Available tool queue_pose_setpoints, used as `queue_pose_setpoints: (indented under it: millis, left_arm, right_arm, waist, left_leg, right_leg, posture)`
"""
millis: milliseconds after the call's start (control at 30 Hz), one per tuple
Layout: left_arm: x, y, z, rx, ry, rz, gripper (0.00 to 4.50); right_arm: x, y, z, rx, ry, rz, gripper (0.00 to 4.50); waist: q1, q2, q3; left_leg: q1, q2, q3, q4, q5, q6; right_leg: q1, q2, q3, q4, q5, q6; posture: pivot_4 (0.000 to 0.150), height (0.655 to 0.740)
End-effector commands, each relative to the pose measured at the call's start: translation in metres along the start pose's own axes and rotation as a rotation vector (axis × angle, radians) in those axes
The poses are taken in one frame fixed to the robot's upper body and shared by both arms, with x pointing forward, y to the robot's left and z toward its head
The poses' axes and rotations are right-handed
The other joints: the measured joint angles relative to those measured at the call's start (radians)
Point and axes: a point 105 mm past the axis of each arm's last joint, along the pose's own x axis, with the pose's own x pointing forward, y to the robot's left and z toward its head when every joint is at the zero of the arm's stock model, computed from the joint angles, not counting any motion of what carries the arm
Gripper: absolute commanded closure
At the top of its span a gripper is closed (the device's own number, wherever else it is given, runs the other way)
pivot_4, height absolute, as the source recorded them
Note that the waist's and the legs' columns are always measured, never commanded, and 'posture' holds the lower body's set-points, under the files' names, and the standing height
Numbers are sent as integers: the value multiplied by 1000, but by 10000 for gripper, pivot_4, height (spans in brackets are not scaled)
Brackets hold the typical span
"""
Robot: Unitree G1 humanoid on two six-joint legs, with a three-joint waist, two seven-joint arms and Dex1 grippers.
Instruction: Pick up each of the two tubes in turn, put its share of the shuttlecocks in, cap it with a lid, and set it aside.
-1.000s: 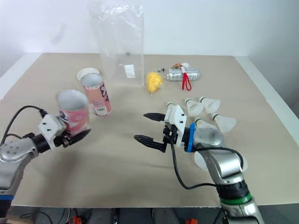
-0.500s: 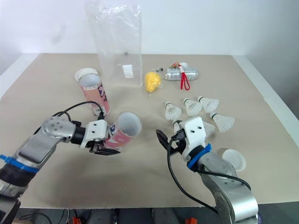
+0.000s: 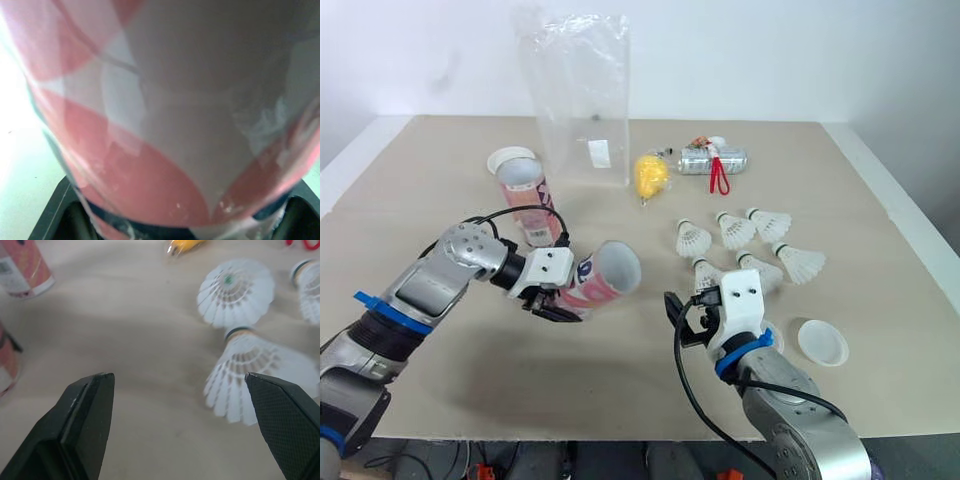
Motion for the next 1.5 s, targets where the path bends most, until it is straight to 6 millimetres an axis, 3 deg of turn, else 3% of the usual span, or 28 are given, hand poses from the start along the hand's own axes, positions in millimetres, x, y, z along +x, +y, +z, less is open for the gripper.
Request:
queue_pose_setpoints:
  millis: [33, 367, 567, 867, 1200, 1333, 1467, 1500]
  left_arm:
    - [4, 0, -1, 17, 25, 3, 15072]
    - [11, -4, 5, 21, -6, 11, 15072]
    - [12, 0, 4, 26, -9, 40, 15072]
    - [16, -2, 5, 27, -23, 38, 15251]
    - [17, 3, 0, 30, -10, 41, 15251]
    - [17, 10, -1, 12, -22, 45, 15251]
    - [17, 15, -1, -4, -21, 33, 15251]
    - [17, 15, 2, -22, -36, 21, 15251]
  right_arm:
    - [3, -7, 3, 23, -24, -19, 0]
    - [33, -20, 7, 36, -32, -25, 0]
    - [39, -27, 5, 29, -25, -43, 0]
    - [39, -27, 4, 16, -28, -63, 43514]
    - [27, -28, 13, -93, -39, -70, 44415]
    - [12, -4, 48, -302, -150, 122, 44415]
    - [-6, -1, 84, -579, -253, 255, 44415]
    - [-14, 2, 96, -723, -287, 333, 44415]
  waist:
    - [0, 0, 0]
    - [6, 1, -1]
    - [25, 1, -1]
    - [27, 2, -1]
    - [28, 2, -1]
    - [28, 2, -1]
    - [27, 2, 0]
    - [27, 2, 0]
  left_leg:
    - [0, 0, 0, 0, 0, 0]
    - [0, -2, 0, 0, 1, 1]
    - [-1, -4, 0, 0, 1, 1]
    - [-1, -4, 0, 0, 2, 2]
    - [-1, -10, 0, 0, 3, 4]
    - [-1, -14, 0, 0, 4, 7]
    - [-1, -15, 1, 1, 6, 10]
    - [-1, -15, 1, 1, 7, 11]
  right_leg:
    - [0, 0, 0, 0, 0, 0]
    - [0, -1, 0, 0, 1, 0]
    - [0, -2, 0, 0, 0, 1]
    - [1, -3, 0, 0, 1, 2]
    - [2, -9, 0, 0, 0, 4]
    - [2, -13, 0, -1, 1, 6]
    - [3, -15, 0, -2, 2, 8]
    - [3, -16, 0, -2, 2, 8]
  posture:
    - [1500, 7400]
    - [1500, 7400]
    - [1500, 7400]
    - [1500, 7400]
    - [1500, 7400]
    - [1500, 7400]
    - [1500, 7400]
    - [1500, 7400]
